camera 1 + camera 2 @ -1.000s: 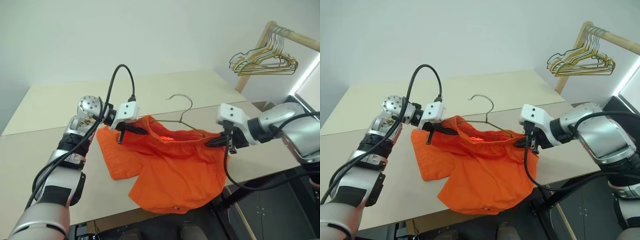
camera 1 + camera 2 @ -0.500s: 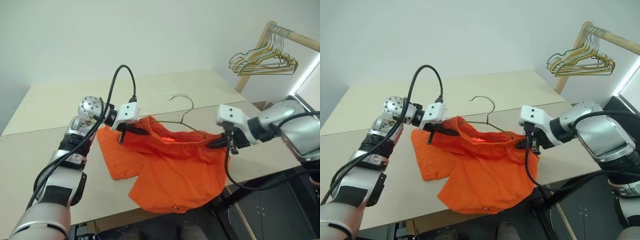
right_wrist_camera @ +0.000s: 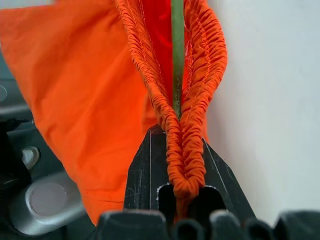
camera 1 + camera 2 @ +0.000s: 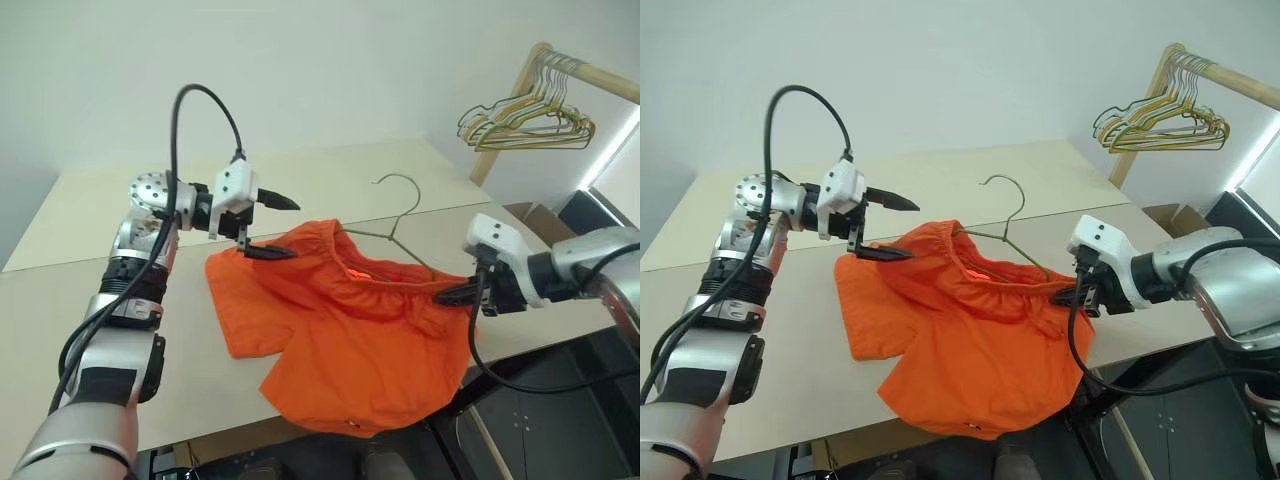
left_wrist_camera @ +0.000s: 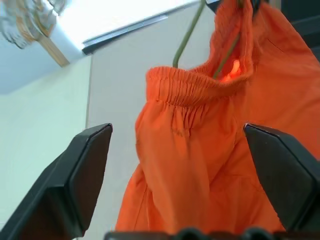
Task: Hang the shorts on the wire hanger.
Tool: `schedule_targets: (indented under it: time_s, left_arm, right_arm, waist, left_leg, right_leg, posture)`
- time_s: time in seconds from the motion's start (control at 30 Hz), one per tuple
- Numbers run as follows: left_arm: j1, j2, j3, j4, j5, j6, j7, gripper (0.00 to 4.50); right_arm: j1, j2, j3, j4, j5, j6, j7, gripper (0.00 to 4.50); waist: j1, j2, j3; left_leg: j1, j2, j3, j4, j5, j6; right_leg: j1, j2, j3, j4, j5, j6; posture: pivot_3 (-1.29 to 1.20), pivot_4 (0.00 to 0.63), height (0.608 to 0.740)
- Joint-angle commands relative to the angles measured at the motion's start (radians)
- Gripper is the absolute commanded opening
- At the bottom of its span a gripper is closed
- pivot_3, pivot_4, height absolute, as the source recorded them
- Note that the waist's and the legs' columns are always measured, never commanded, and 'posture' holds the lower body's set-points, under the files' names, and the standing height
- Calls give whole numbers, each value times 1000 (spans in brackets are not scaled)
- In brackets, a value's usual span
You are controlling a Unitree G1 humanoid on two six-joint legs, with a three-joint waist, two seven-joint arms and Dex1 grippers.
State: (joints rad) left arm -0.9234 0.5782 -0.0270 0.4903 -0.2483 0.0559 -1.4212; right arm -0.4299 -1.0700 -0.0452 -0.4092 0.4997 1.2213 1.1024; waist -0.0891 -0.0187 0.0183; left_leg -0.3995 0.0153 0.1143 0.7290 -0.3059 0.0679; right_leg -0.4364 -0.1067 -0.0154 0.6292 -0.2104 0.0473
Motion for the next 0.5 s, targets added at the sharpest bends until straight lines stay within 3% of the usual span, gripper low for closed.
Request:
schedule_targets:
  time_s: [0.03,0.27,0.5]
  left_arm:
    - [50,-25,102,-214,-118,158,163,4493]
    - [186,-175,206,-653,-427,547,515,4493]
    - [266,-243,203,-875,-571,690,733,4493]
  right_arm:
    - [101,38,-234,-131,60,145,-93,25]
    - [277,193,-581,-309,74,377,-255,25]
    - [416,342,-804,-431,129,393,-446,25]
  waist:
    - [4,0,0]
    - [17,0,-1]
    - [-19,3,-3]
  left_leg:
    - [0,0,0,0,0,0]
    - [4,0,-1,1,-1,1]
    - [15,-1,-1,0,-8,6]
  right_leg:
    - [0,0,0,0,0,0]
    - [6,-1,0,-1,1,1]
    - [16,0,2,-2,-1,3]
  posture:
    - [-159,0,740]
    - [-232,0,740]
    - [-313,0,740]
